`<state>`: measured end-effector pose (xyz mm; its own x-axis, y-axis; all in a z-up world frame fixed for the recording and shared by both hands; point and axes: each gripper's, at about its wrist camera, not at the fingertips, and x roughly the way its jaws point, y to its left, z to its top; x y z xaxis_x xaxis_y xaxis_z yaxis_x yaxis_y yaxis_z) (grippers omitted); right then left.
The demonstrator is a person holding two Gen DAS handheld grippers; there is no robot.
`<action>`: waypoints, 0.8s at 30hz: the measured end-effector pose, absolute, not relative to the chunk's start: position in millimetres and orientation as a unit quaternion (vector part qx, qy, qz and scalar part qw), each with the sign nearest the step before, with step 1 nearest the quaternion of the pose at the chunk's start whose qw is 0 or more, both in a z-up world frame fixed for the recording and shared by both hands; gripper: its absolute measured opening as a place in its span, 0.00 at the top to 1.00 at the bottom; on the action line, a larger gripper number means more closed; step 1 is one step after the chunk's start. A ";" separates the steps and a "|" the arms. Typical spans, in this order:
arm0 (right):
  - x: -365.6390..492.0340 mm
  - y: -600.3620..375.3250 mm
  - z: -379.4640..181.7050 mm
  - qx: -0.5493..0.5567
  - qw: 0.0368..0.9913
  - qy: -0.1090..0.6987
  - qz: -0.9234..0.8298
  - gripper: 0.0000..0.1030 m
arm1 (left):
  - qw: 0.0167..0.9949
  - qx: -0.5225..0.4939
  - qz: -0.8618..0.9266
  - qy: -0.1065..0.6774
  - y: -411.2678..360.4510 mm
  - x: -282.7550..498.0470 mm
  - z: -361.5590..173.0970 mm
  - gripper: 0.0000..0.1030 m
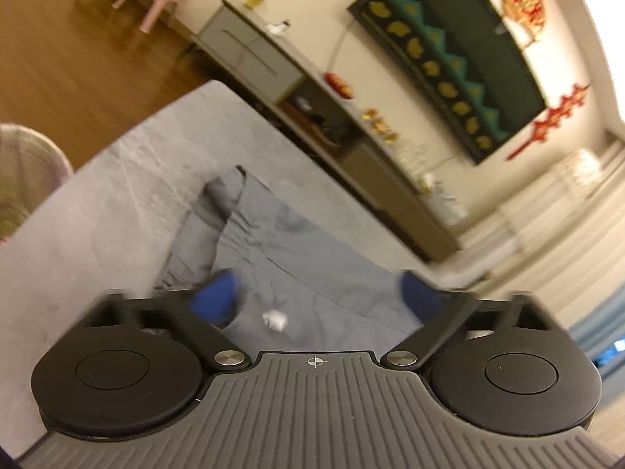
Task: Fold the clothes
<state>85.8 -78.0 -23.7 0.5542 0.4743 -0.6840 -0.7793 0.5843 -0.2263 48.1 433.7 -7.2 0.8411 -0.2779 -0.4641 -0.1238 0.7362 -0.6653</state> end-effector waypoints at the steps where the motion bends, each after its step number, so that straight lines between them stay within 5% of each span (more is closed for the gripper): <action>1: 87.5 -73.4 -24.3 -0.267 0.841 0.288 0.372 0.59 | 0.892 -0.347 -0.032 0.289 428.5 53.5 -4.5 0.16; 3: 91.0 -66.4 -29.0 -0.282 0.835 0.290 0.373 0.56 | 0.890 -0.316 -0.021 0.327 415.2 70.0 -5.9 0.20; 5: 90.3 -63.3 -30.8 -0.294 0.832 0.290 0.370 0.66 | 0.887 -0.291 -0.020 0.358 404.0 81.6 -12.2 0.51; 6: 89.7 -62.1 -31.3 -0.300 0.831 0.289 0.368 0.80 | 0.883 -0.284 -0.026 0.372 398.9 84.2 -13.7 1.00; 7: 89.0 -60.8 -31.8 -0.306 0.830 0.289 0.366 0.97 | 0.882 -0.278 -0.033 0.380 394.4 84.8 -13.4 1.00; 11: 70.8 -63.7 -20.4 -0.315 0.830 0.272 0.372 0.99 | 0.916 -0.289 -0.055 0.271 407.4 26.5 35.6 1.00; 15: 36.5 -71.9 -23.9 -0.339 0.802 0.278 0.405 0.97 | 0.910 -0.312 0.008 0.272 437.7 -22.0 37.4 1.00; 17: 34.9 -68.6 -30.1 -0.342 0.803 0.280 0.400 0.82 | 0.891 -0.331 0.027 0.310 437.5 -26.0 21.8 0.75; 19: 35.8 -64.5 -34.3 -0.338 0.810 0.277 0.391 0.78 | 0.879 -0.344 0.037 0.329 427.5 -26.4 9.6 0.32; 22: 30.5 -54.6 -16.3 -0.309 0.830 0.237 0.399 0.44 | 0.869 -0.335 0.022 0.364 399.7 -10.2 -1.0 0.26; 24: 25.3 -38.3 -12.3 -0.328 0.826 0.212 0.406 0.39 | 0.864 -0.307 0.019 0.398 377.7 9.4 -6.5 0.25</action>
